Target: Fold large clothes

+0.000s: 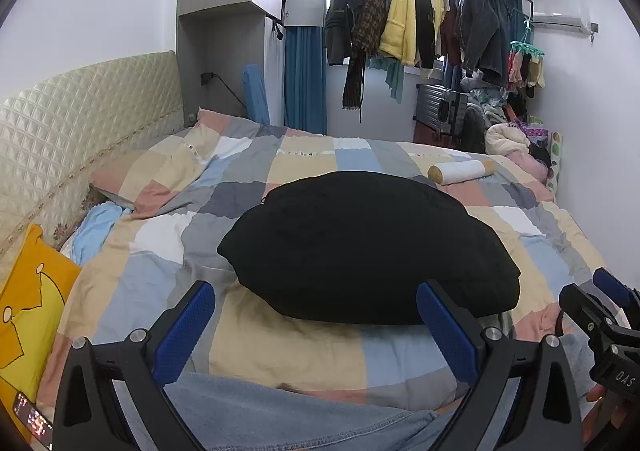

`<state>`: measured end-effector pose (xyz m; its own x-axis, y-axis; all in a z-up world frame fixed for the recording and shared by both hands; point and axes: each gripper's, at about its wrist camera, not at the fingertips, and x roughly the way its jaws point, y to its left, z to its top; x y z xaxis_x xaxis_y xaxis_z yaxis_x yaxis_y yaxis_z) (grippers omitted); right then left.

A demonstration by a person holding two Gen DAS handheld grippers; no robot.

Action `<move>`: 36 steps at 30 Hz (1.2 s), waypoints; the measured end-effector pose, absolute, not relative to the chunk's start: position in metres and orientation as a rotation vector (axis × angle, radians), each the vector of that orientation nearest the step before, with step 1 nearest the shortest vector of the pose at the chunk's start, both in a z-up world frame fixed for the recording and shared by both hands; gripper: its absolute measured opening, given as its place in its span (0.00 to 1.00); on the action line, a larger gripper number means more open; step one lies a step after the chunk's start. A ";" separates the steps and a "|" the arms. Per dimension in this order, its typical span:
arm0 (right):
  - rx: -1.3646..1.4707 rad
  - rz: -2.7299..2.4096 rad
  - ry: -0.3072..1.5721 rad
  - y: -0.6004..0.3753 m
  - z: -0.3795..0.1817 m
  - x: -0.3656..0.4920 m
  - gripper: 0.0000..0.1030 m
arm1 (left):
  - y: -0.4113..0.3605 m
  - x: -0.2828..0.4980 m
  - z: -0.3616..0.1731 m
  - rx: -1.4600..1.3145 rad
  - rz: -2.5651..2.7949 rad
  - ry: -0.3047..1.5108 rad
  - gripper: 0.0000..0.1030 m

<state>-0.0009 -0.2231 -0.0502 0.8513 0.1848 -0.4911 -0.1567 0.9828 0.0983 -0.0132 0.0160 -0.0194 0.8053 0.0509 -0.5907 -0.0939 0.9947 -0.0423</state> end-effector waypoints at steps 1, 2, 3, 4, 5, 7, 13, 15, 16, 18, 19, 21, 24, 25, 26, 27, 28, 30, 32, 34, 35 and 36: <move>0.055 0.180 0.523 -0.223 -0.050 -0.002 1.00 | 0.016 -0.013 -0.019 -0.072 0.075 0.631 0.99; 0.055 0.180 0.525 -0.224 -0.050 0.000 1.00 | 0.015 -0.013 -0.019 -0.074 0.072 0.633 0.99; 0.055 0.180 0.526 -0.224 -0.050 0.000 1.00 | 0.016 -0.012 -0.019 -0.075 0.072 0.634 0.99; 0.055 0.179 0.527 -0.225 -0.049 -0.001 1.00 | 0.016 -0.012 -0.019 -0.074 0.073 0.636 0.99; 0.055 0.178 0.526 -0.225 -0.049 0.000 1.00 | 0.016 -0.011 -0.019 -0.074 0.075 0.639 0.99; 0.055 0.177 0.524 -0.225 -0.049 -0.001 1.00 | 0.015 -0.010 -0.019 -0.069 0.074 0.640 0.99; 0.049 0.176 0.536 -0.228 -0.052 0.001 1.00 | 0.014 -0.013 -0.019 -0.077 0.064 0.634 0.99; 0.046 0.173 0.536 -0.227 -0.051 0.001 1.00 | 0.014 -0.014 -0.019 -0.076 0.065 0.635 0.99; 0.044 0.172 0.535 -0.228 -0.051 0.001 1.00 | 0.015 -0.014 -0.020 -0.075 0.065 0.637 0.99; 0.044 0.171 0.535 -0.227 -0.051 0.001 1.00 | 0.015 -0.014 -0.020 -0.077 0.066 0.641 0.99; 0.045 0.171 0.535 -0.228 -0.050 0.001 1.00 | 0.016 -0.014 -0.020 -0.078 0.067 0.641 0.99; 0.045 0.172 0.536 -0.228 -0.050 0.001 1.00 | 0.016 -0.014 -0.020 -0.078 0.065 0.639 0.99; 0.043 0.173 0.536 -0.227 -0.051 0.001 1.00 | 0.017 -0.013 -0.020 -0.078 0.066 0.637 0.99; 0.041 0.173 0.535 -0.228 -0.050 0.001 1.00 | 0.017 -0.013 -0.020 -0.078 0.065 0.638 0.99; 0.042 0.172 0.535 -0.228 -0.050 0.001 1.00 | 0.017 -0.013 -0.020 -0.078 0.064 0.639 0.99; 0.043 0.173 0.536 -0.227 -0.051 0.001 1.00 | 0.017 -0.013 -0.019 -0.078 0.064 0.640 0.99; 0.042 0.171 0.536 -0.228 -0.050 0.001 1.00 | 0.017 -0.013 -0.019 -0.079 0.063 0.640 0.99; 0.041 0.169 0.536 -0.227 -0.048 0.003 1.00 | 0.017 -0.013 -0.018 -0.080 0.061 0.639 0.99; 0.042 0.169 0.536 -0.229 -0.047 0.003 1.00 | 0.017 -0.014 -0.018 -0.080 0.060 0.637 0.99; 0.040 0.168 0.533 -0.229 -0.047 0.003 1.00 | 0.017 -0.014 -0.018 -0.079 0.060 0.637 0.99; 0.042 0.169 0.535 -0.229 -0.047 0.004 1.00 | 0.017 -0.014 -0.017 -0.079 0.058 0.637 0.99; 0.042 0.169 0.536 -0.228 -0.047 0.004 1.00 | 0.016 -0.014 -0.017 -0.079 0.057 0.636 0.99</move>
<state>0.0037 -0.2280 -0.0472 0.8465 0.1709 -0.5042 -0.1490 0.9853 0.0838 -0.0142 0.0156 -0.0171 0.8028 0.0293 -0.5955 -0.0776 0.9954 -0.0557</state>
